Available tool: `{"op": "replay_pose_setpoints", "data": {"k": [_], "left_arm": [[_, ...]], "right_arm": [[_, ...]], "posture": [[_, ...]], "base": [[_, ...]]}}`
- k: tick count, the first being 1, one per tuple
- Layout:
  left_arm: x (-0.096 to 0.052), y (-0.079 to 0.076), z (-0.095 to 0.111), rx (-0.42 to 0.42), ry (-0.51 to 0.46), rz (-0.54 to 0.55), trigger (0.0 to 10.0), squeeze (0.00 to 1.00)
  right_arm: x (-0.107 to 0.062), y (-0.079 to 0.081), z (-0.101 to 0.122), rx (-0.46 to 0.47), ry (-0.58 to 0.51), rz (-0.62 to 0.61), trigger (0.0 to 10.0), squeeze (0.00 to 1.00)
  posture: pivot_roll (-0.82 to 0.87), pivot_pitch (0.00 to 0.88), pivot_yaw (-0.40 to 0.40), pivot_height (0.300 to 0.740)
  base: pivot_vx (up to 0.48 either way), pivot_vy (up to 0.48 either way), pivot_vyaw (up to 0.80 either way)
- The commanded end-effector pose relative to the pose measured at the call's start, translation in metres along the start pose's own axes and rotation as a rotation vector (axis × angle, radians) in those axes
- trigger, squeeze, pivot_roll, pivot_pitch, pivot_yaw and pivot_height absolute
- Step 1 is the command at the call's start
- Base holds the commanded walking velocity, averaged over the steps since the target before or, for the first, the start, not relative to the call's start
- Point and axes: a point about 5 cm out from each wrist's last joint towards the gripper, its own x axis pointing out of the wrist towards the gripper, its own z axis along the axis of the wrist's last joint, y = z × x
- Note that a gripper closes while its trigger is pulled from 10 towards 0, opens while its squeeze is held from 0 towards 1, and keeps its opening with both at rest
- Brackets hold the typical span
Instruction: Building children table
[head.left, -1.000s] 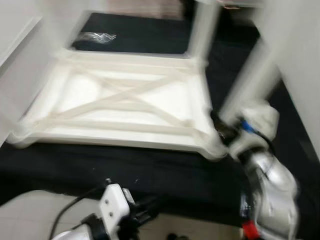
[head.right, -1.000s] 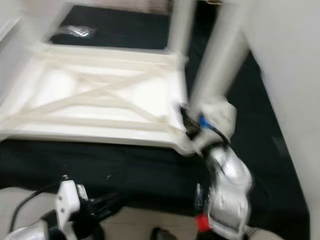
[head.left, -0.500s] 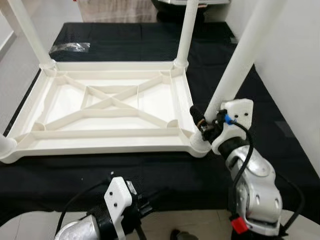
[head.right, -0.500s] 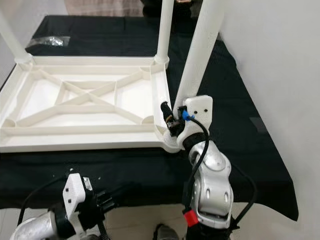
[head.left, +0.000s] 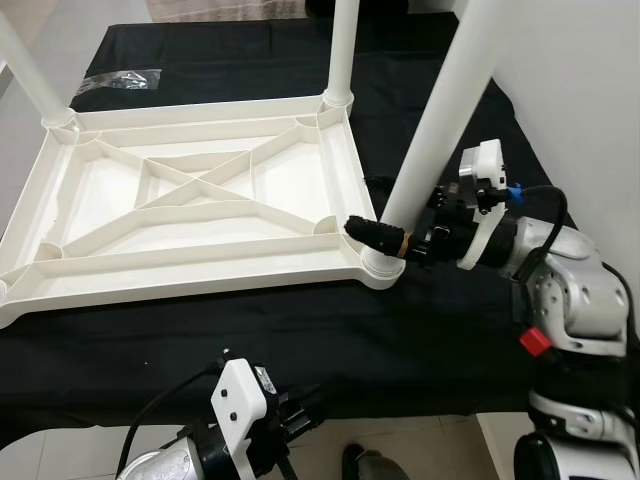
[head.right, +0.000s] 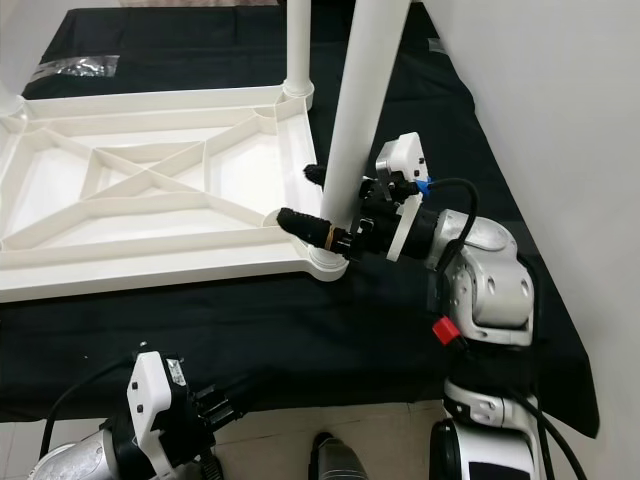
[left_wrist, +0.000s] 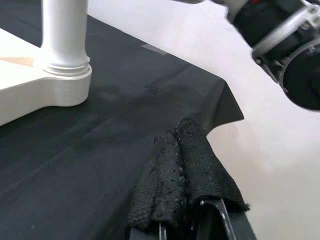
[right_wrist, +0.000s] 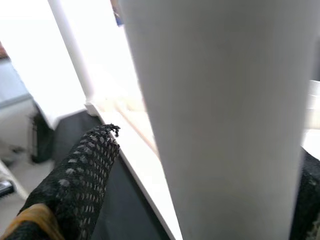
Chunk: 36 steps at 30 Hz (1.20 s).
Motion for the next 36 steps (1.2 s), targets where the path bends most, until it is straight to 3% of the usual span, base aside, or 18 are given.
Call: {"op": "replay_pose_setpoints", "data": {"k": [1, 5, 11, 12, 19, 27, 28, 29, 30, 31, 32, 33, 34, 36], "left_arm": [[-0.003, -0.005, -0.001, -0.009, 0.022, -0.011, 10.0, 0.0], [-0.006, -0.007, -0.001, -0.015, 0.035, -0.013, 10.0, 0.0], [-0.008, -0.009, -0.001, -0.018, 0.042, -0.012, 10.0, 0.0], [-0.009, -0.011, 0.0, -0.019, 0.045, -0.011, 10.0, 0.0], [-0.011, -0.012, 0.001, -0.022, 0.05, -0.01, 10.0, 0.0], [-0.01, -0.01, -0.001, -0.024, 0.048, -0.007, 10.0, 0.0], [-0.009, -0.01, -0.002, -0.022, 0.045, -0.005, 10.0, 0.0], [-0.009, -0.008, -0.004, -0.013, 0.043, 0.005, 10.0, 0.0], [-0.009, -0.008, -0.004, -0.013, 0.043, 0.005, 10.0, 0.0], [-0.009, -0.008, -0.006, -0.007, 0.042, 0.012, 10.0, 0.0], [-0.009, -0.008, -0.006, -0.007, 0.042, 0.012, 10.0, 0.0], [-0.008, -0.006, -0.006, 0.0, 0.04, 0.02, 10.0, 0.0], [-0.006, -0.003, -0.007, 0.005, 0.036, 0.024, 10.0, 0.0], [-0.006, -0.003, -0.007, 0.005, 0.036, 0.024, 10.0, 0.0]], "right_arm": [[0.008, -0.001, 0.0, 0.025, -0.039, 0.079, 10.0, 0.0], [0.017, -0.012, -0.004, 0.026, -0.002, 0.191, 10.0, 0.0], [0.019, -0.02, 0.001, 0.016, 0.019, 0.261, 10.0, 0.0], [0.02, -0.025, 0.003, 0.005, 0.031, 0.299, 0.0, 0.0], [0.014, -0.03, 0.004, 0.001, 0.063, 0.345, 0.0, 0.0], [0.003, -0.021, -0.013, 0.028, 0.089, 0.297, 0.0, 0.0], [0.0, -0.015, -0.023, 0.048, 0.085, 0.234, 0.0, 0.0], [0.003, 0.003, -0.071, 0.156, 0.214, -0.305, 0.0, 0.0], [0.003, 0.003, -0.071, 0.156, 0.214, -0.305, 0.0, 0.0], [-0.019, 0.02, -0.099, 0.23, 0.334, -0.778, 0.0, 0.0], [-0.019, 0.02, -0.099, 0.23, 0.334, -0.778, 0.0, 0.0], [-0.034, 0.05, -0.119, 0.256, 0.427, -1.036, 0.0, 0.0], [-0.031, 0.066, -0.127, 0.278, 0.456, -1.119, 0.0, 0.0], [-0.031, 0.066, -0.127, 0.278, 0.456, -1.119, 0.0, 0.0]], "posture": [[0.1, 0.289, -0.009, 0.74], [0.13, 0.29, -0.01, 0.74], [0.14, 0.288, -0.01, 0.74], [0.15, 0.299, -0.006, 0.74], [0.15, 0.302, -0.005, 0.74], [0.12, 0.291, -0.035, 0.74], [0.11, 0.289, -0.045, 0.74], [0.1, 0.257, -0.082, 0.74], [0.1, 0.257, -0.082, 0.74], [0.1, 0.257, -0.082, 0.74], [0.1, 0.257, -0.082, 0.74], [0.11, 0.24, -0.071, 0.74], [0.06, 0.235, -0.046, 0.74], [0.06, 0.235, -0.046, 0.74]], "base": [[0.0, 0.0, 0.0], [0.0, 0.0, 0.0], [0.0, 0.0, 0.0], [0.0, 0.0, 0.0], [0.0, 0.0, 0.0], [0.0, 0.0, 0.0], [0.0, 0.0, 0.0], [0.0, 0.0, 0.0], [0.0, 0.0, 0.0], [0.0, 0.0, 0.0], [0.0, 0.0, 0.0], [0.0, 0.0, 0.0], [0.0, 0.0, 0.0], [0.0, 0.0, 0.0]]}}
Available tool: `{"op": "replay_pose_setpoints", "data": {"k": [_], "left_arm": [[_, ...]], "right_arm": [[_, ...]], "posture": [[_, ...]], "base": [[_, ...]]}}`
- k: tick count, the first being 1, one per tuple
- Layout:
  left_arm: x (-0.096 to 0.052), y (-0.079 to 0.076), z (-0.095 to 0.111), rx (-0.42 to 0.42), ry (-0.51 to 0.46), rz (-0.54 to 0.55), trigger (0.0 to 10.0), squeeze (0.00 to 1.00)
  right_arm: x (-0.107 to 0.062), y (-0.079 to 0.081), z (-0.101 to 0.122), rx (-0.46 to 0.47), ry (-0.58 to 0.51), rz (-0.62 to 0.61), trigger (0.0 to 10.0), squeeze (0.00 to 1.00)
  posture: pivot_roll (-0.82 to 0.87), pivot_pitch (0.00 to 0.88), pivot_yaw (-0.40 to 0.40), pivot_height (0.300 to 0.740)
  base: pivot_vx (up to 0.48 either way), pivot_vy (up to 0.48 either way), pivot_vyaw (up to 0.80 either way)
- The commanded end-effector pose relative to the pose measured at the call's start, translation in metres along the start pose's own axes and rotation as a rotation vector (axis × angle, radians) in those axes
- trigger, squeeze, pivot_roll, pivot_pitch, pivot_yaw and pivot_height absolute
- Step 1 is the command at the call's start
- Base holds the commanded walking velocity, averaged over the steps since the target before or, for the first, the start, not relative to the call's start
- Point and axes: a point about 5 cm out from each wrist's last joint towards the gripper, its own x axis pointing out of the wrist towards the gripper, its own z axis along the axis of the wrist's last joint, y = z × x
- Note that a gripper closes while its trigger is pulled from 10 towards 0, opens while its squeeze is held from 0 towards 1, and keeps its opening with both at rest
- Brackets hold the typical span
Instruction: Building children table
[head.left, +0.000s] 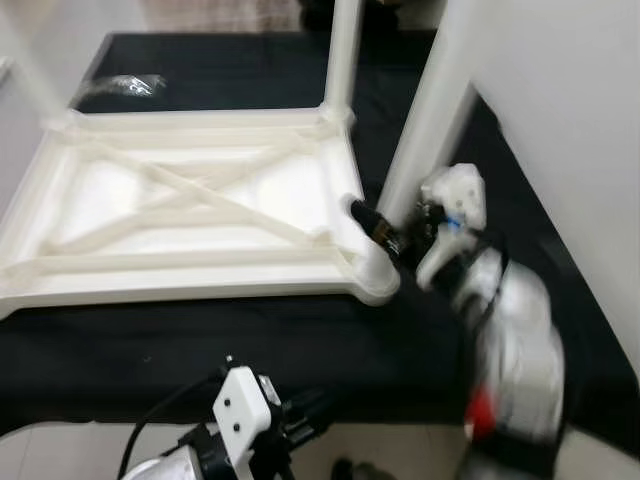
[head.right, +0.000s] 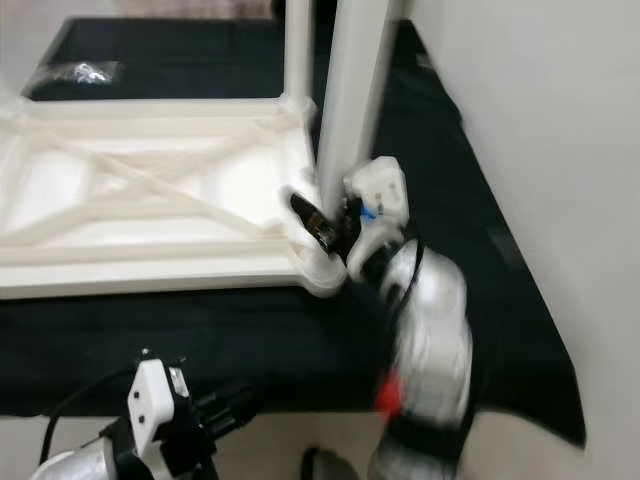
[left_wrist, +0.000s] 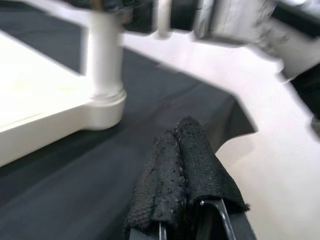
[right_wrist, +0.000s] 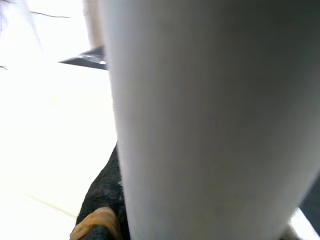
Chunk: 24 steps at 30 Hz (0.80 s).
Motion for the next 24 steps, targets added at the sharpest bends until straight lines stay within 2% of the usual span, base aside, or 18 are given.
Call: {"op": "replay_pose_setpoints", "data": {"k": [1, 3, 4, 5, 7, 10, 11, 13, 14, 15, 16, 17, 19, 20, 21, 22, 23, 24], "left_arm": [[0.001, 0.001, -0.004, -0.002, 0.014, -0.005, 10.0, 0.0], [0.004, 0.005, -0.006, 0.004, 0.012, -0.016, 10.0, 0.0], [0.004, 0.005, -0.006, 0.004, 0.012, -0.016, 10.0, 0.0], [0.005, 0.007, -0.006, 0.009, 0.01, -0.013, 10.0, 0.0], [0.006, 0.008, -0.006, 0.021, 0.007, 0.003, 10.0, 0.0], [0.006, 0.01, -0.006, 0.034, 0.004, 0.023, 10.0, 0.0], [0.005, 0.012, -0.006, 0.051, 0.001, 0.053, 10.0, 0.0], [0.004, 0.016, -0.005, 0.101, 0.003, 0.119, 10.0, 0.0], [0.003, 0.017, -0.004, 0.116, 0.003, 0.138, 10.0, 0.0], [0.003, 0.017, -0.004, 0.116, 0.003, 0.138, 10.0, 0.0], [0.002, 0.02, -0.004, 0.139, 0.004, 0.186, 10.0, 0.0], [0.002, 0.02, -0.004, 0.139, 0.004, 0.186, 10.0, 0.0], [-0.003, 0.026, -0.001, 0.193, 0.001, 0.311, 10.0, 0.0], [-0.005, 0.029, 0.0, 0.209, -0.002, 0.353, 10.0, 0.0], [-0.005, 0.029, 0.0, 0.209, -0.002, 0.353, 10.0, 0.0], [-0.006, 0.03, 0.001, 0.223, -0.006, 0.382, 10.0, 0.0], [-0.006, 0.03, 0.001, 0.223, -0.006, 0.382, 10.0, 0.0], [-0.008, 0.033, 0.003, 0.243, -0.014, 0.419, 10.0, 0.0]], "right_arm": [[-0.013, 0.0, -0.073, 0.098, 0.397, -0.113, 0.0, 0.0], [0.01, 0.01, -0.065, 0.084, 0.34, -0.046, 0.0, 0.0], [0.01, 0.01, -0.065, 0.084, 0.34, -0.046, 0.0, 0.0], [0.02, 0.01, -0.058, 0.079, 0.313, -0.034, 0.0, 0.0], [0.027, 0.011, -0.053, 0.078, 0.3, -0.012, 0.0, 0.0], [0.027, 0.015, -0.047, 0.074, 0.299, -0.02, 0.3, 0.0], [0.029, 0.015, -0.042, 0.071, 0.291, -0.035, 10.0, 0.0], [0.036, 0.01, -0.026, 0.065, 0.225, -0.017, 10.0, 0.02], [0.039, 0.007, -0.021, 0.065, 0.199, 0.0, 10.0, 1.0], [0.039, 0.007, -0.021, 0.065, 0.199, 0.0, 10.0, 1.0], [0.046, 0.001, -0.008, 0.069, 0.128, 0.107, 10.0, 1.0], [0.046, 0.001, -0.008, 0.069, 0.128, 0.107, 10.0, 1.0], [0.051, -0.012, 0.019, 0.034, 0.017, 0.392, 10.0, 1.0], [0.049, -0.016, 0.028, 0.026, -0.009, 0.487, 10.0, 1.0], [0.049, -0.016, 0.028, 0.026, -0.009, 0.487, 10.0, 1.0], [0.046, -0.014, 0.035, -0.017, -0.032, 0.592, 10.0, 1.0], [0.046, -0.014, 0.035, -0.017, -0.032, 0.592, 10.0, 1.0], [0.041, -0.007, 0.038, -0.047, -0.032, 0.746, 10.0, 0.87]], "posture": [[0.07, 0.221, -0.051, 0.74], [0.07, 0.209, -0.061, 0.74], [0.07, 0.209, -0.061, 0.74], [0.08, 0.2, -0.072, 0.74], [0.08, 0.198, -0.078, 0.74], [0.09, 0.199, -0.079, 0.74], [0.09, 0.199, -0.077, 0.74], [0.09, 0.199, -0.072, 0.74], [0.09, 0.199, -0.072, 0.74], [0.09, 0.199, -0.072, 0.74], [0.08, 0.201, -0.067, 0.74], [0.08, 0.201, -0.067, 0.74], [0.07, 0.209, -0.059, 0.74], [0.07, 0.209, -0.059, 0.74], [0.07, 0.209, -0.059, 0.74], [0.07, 0.214, -0.056, 0.74], [0.07, 0.214, -0.056, 0.74], [0.07, 0.218, -0.054, 0.74]], "base": [[0.0, 0.0, 0.0], [0.0, 0.0, 0.0], [0.0, 0.0, 0.0], [0.0, 0.0, 0.0], [0.0, 0.0, 0.0], [0.0, 0.0, 0.0], [0.0, 0.0, 0.0], [0.0, 0.0, 0.0], [0.0, 0.0, 0.0], [0.0, 0.0, 0.0], [0.0, 0.0, 0.0], [0.0, 0.0, 0.0], [0.0, 0.0, 0.0], [0.0, 0.0, 0.0], [0.0, 0.0, 0.0], [0.0, 0.0, 0.0], [0.0, 0.0, 0.0], [0.0, 0.0, 0.0]]}}
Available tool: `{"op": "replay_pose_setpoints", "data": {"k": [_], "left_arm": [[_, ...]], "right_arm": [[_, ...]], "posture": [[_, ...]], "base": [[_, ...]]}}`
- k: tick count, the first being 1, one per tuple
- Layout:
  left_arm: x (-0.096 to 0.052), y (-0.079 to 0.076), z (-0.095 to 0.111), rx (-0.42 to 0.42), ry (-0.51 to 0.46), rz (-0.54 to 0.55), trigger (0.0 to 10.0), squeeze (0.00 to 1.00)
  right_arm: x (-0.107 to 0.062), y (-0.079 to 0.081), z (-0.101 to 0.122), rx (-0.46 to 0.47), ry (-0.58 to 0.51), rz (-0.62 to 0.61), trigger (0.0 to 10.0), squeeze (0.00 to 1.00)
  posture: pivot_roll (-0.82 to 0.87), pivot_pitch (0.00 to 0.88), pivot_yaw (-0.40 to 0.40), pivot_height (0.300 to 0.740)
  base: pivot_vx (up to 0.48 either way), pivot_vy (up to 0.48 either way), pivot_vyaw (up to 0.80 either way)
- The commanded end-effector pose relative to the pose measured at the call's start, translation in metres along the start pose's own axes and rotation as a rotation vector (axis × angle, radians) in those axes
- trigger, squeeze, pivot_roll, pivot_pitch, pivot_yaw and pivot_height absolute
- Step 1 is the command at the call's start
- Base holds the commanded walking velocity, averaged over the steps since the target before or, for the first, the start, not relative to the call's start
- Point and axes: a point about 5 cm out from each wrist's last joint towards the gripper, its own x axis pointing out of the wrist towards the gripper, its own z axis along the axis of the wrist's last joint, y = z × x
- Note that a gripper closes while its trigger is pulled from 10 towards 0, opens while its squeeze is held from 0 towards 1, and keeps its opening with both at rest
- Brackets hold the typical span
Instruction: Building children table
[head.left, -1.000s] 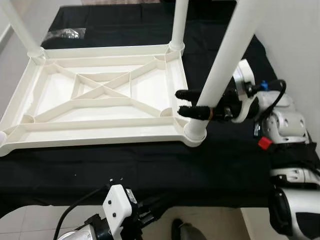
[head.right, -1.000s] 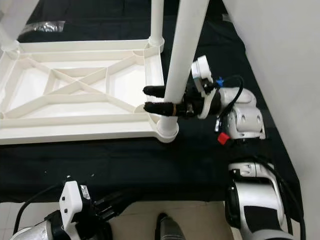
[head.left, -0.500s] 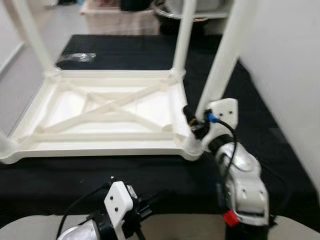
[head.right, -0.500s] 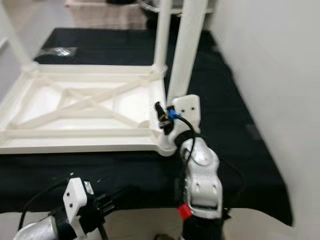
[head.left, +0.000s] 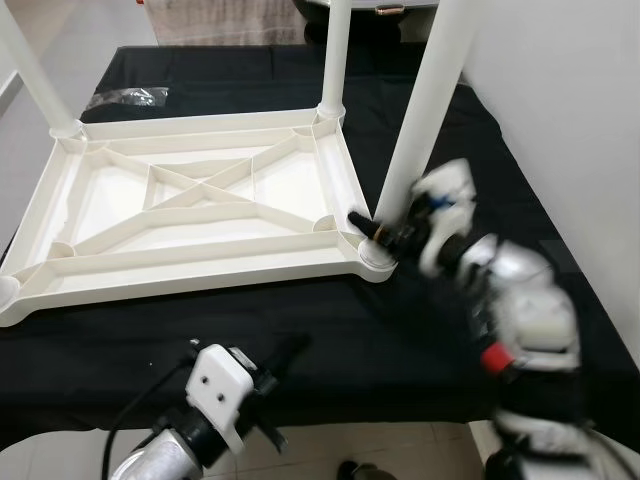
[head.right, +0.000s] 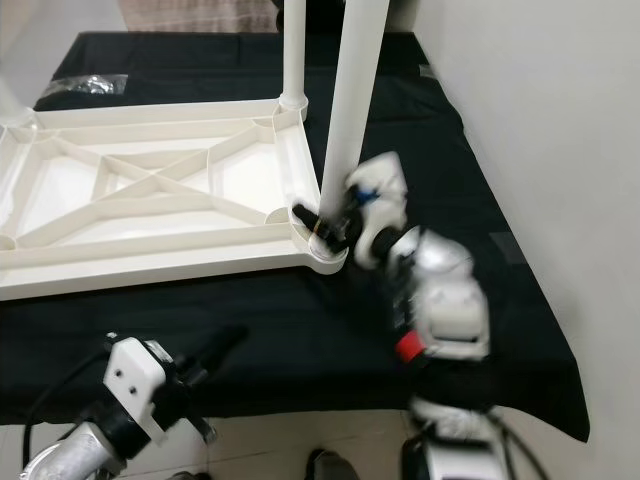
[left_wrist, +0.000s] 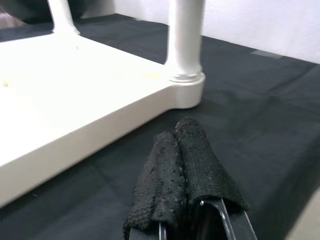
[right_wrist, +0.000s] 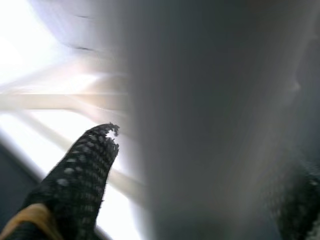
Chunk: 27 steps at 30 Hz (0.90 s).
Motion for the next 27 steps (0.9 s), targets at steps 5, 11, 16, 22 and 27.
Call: {"op": "replay_pose_setpoints", "data": {"k": [5, 11, 16, 22, 27], "left_arm": [[-0.005, 0.005, 0.003, 0.069, -0.011, 0.095, 10.0, 0.0], [-0.006, 0.0, 0.007, 0.096, -0.014, 0.099, 10.0, 0.0], [-0.009, -0.004, 0.008, 0.103, -0.01, 0.106, 10.0, 0.0], [-0.014, -0.007, 0.01, 0.099, -0.001, 0.103, 10.0, 0.0], [-0.015, -0.007, 0.011, 0.098, 0.004, 0.099, 10.0, 0.0]], "right_arm": [[0.009, 0.029, -0.002, -0.038, 0.029, 0.528, 10.0, 0.0], [0.029, 0.006, 0.003, -0.057, 0.028, 0.609, 10.0, 0.0], [0.032, -0.005, 0.005, -0.037, 0.03, 0.688, 10.0, 0.0], [0.035, -0.011, 0.003, -0.058, 0.079, 0.754, 0.0, 0.0], [0.033, -0.016, 0.001, -0.051, 0.071, 0.756, 0.0, 0.0]], "posture": [[0.08, 0.234, -0.054, 0.74], [0.11, 0.268, -0.055, 0.74], [0.13, 0.292, -0.049, 0.74], [0.14, 0.303, -0.045, 0.74], [0.13, 0.306, -0.043, 0.74]], "base": [[0.0, 0.0, 0.0], [0.0, 0.0, 0.0], [0.0, 0.0, 0.0], [0.0, 0.0, 0.0], [0.0, 0.0, 0.0]]}}
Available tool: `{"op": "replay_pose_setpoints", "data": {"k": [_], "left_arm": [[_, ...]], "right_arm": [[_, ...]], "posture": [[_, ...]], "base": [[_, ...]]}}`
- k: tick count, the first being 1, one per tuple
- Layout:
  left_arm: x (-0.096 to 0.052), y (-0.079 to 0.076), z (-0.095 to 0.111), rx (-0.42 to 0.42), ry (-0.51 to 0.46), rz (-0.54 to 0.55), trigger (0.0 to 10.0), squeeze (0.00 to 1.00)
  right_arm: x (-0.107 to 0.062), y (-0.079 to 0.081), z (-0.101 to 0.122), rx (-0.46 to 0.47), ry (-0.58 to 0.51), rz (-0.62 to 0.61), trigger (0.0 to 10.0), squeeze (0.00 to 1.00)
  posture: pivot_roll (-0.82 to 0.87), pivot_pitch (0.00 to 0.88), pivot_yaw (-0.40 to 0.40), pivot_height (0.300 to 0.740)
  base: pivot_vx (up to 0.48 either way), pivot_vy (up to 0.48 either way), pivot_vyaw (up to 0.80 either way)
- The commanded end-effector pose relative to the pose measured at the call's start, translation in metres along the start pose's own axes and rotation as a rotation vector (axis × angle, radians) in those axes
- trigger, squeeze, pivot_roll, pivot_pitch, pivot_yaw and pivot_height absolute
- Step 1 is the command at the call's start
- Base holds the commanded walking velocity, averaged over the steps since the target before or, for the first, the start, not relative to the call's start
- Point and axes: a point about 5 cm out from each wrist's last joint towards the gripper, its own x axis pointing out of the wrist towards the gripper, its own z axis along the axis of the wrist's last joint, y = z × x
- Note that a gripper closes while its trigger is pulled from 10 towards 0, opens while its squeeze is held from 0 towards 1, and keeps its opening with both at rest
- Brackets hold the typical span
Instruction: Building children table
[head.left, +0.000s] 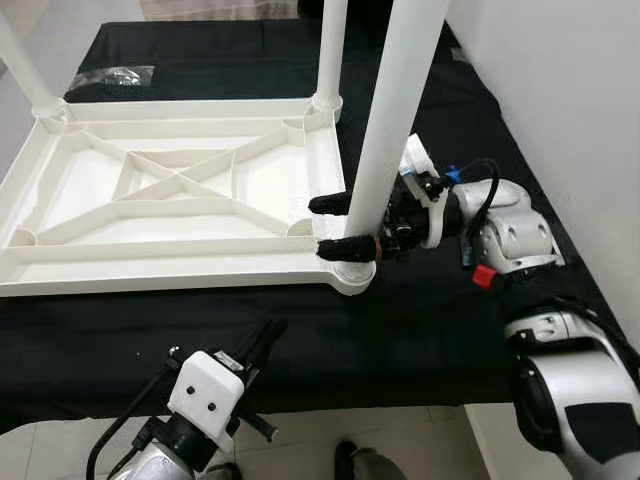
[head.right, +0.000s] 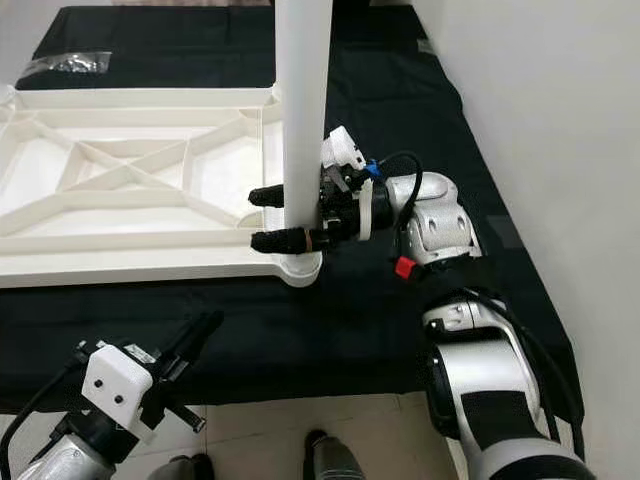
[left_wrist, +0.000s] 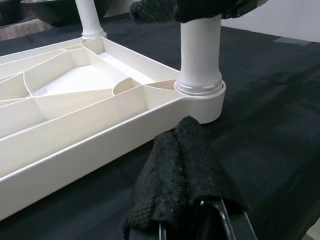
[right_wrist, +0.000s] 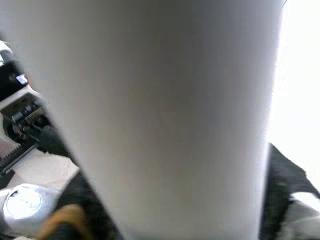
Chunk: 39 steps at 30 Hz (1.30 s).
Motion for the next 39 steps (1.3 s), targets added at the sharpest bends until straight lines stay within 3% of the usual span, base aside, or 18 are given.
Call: {"op": "replay_pose_setpoints", "data": {"k": [1, 7, 8, 13, 14, 15, 16, 18, 19, 26, 27, 28, 29, 30, 33, 34, 36, 39], "left_arm": [[-0.003, -0.003, 0.0, 0.006, 0.015, -0.016, 10.0, 0.0], [-0.001, -0.003, -0.001, 0.006, 0.014, -0.016, 10.0, 0.0], [0.0, -0.002, -0.002, 0.006, 0.013, -0.016, 10.0, 0.0], [0.0, -0.002, -0.003, 0.006, 0.013, -0.015, 10.0, 0.0], [0.002, 0.0, -0.004, 0.008, 0.01, -0.015, 10.0, 0.0], [0.002, 0.0, -0.004, 0.008, 0.01, -0.015, 10.0, 0.0], [0.004, 0.002, -0.006, 0.013, 0.008, -0.014, 10.0, 0.0], [0.004, 0.002, -0.006, 0.013, 0.008, -0.014, 10.0, 0.0], [0.007, 0.005, -0.009, 0.018, 0.006, -0.014, 10.0, 0.0], [0.007, 0.005, -0.009, 0.018, 0.006, -0.014, 10.0, 0.0], [0.009, 0.006, -0.01, 0.021, 0.005, -0.015, 10.0, 0.0], [0.009, 0.006, -0.01, 0.021, 0.005, -0.015, 10.0, 0.0], [0.011, 0.008, -0.012, 0.03, 0.003, -0.009, 10.0, 0.0], [0.013, 0.008, -0.013, 0.036, 0.001, -0.005, 10.0, 0.0], [0.013, 0.008, -0.013, 0.04, 0.0, 0.0, 10.0, 0.0], [0.013, 0.007, -0.013, 0.042, -0.001, 0.002, 10.0, 0.0], [0.013, 0.005, -0.012, 0.037, -0.002, -0.001, 10.0, 0.0], [0.013, 0.004, -0.011, 0.033, -0.003, -0.005, 10.0, 0.0]], "right_arm": [[0.0, 0.0, -0.001, -0.01, 0.01, 0.035, 0.0, 0.0], [-0.015, 0.004, -0.009, 0.005, -0.007, -0.008, 0.0, 0.0], [-0.021, 0.01, -0.014, 0.025, -0.031, -0.078, 0.0, 0.0], [-0.025, 0.016, -0.021, 0.057, -0.047, -0.148, 0.0, 0.0], [-0.005, 0.035, -0.048, 0.185, -0.039, -0.381, 0.0, 0.0], [-0.005, 0.035, -0.048, 0.185, -0.039, -0.381, 0.0, 0.0], [0.003, 0.06, -0.081, 0.343, 0.117, -0.849, 0.0, 0.0], [0.003, 0.06, -0.081, 0.343, 0.117, -0.849, 0.0, 0.0], [0.018, 0.097, -0.098, 0.446, 0.21, -1.082, 0.0, 0.0], [0.018, 0.097, -0.098, 0.446, 0.21, -1.082, 0.0, 0.0], [0.024, 0.119, -0.101, 0.502, 0.255, -1.22, 0.0, 0.0], [0.024, 0.119, -0.101, 0.502, 0.255, -1.22, 0.0, 0.0], [0.035, 0.11, -0.093, 0.473, 0.234, -1.192, 10.0, 0.0], [0.044, 0.1, -0.085, 0.438, 0.201, -1.125, 10.0, 0.0], [0.045, 0.086, -0.077, 0.419, 0.133, -1.082, 10.0, 0.0], [0.041, 0.071, -0.067, 0.379, 0.049, -1.027, 10.0, 1.0], [0.031, 0.056, -0.038, 0.237, -0.121, -0.795, 10.0, 1.0], [0.024, 0.055, -0.026, 0.182, -0.158, -0.667, 10.0, 1.0]], "posture": [[0.13, 0.306, -0.043, 0.74], [0.12, 0.3, -0.038, 0.74], [0.1, 0.287, -0.045, 0.74], [0.09, 0.284, -0.054, 0.74], [0.07, 0.265, -0.06, 0.74], [0.07, 0.265, -0.06, 0.74], [0.05, 0.269, -0.047, 0.74], [0.05, 0.269, -0.047, 0.74], [0.03, 0.256, -0.018, 0.74], [0.03, 0.256, -0.018, 0.74], [0.03, 0.256, -0.018, 0.74], [0.03, 0.256, -0.018, 0.74], [0.05, 0.224, -0.037, 0.74], [0.05, 0.224, -0.037, 0.74], [0.05, 0.226, -0.037, 0.74], [0.05, 0.229, -0.036, 0.74], [0.05, 0.237, -0.033, 0.74], [0.05, 0.245, -0.032, 0.74]], "base": [[0.0, 0.0, 0.0], [0.0, 0.0, 0.0], [0.0, 0.0, 0.0], [0.0, 0.0, 0.0], [0.0, 0.0, 0.0], [0.0, 0.0, 0.0], [0.0, 0.0, 0.0], [0.0, 0.0, 0.0], [0.0, 0.0, 0.0], [0.0, 0.0, 0.0], [0.0, 0.0, 0.0], [0.0, 0.0, 0.0], [0.0, 0.0, 0.0], [0.0, 0.0, 0.0], [0.0, 0.0, 0.0], [0.0, 0.0, 0.0], [0.0, 0.0, 0.0], [0.0, 0.0, 0.0]]}}
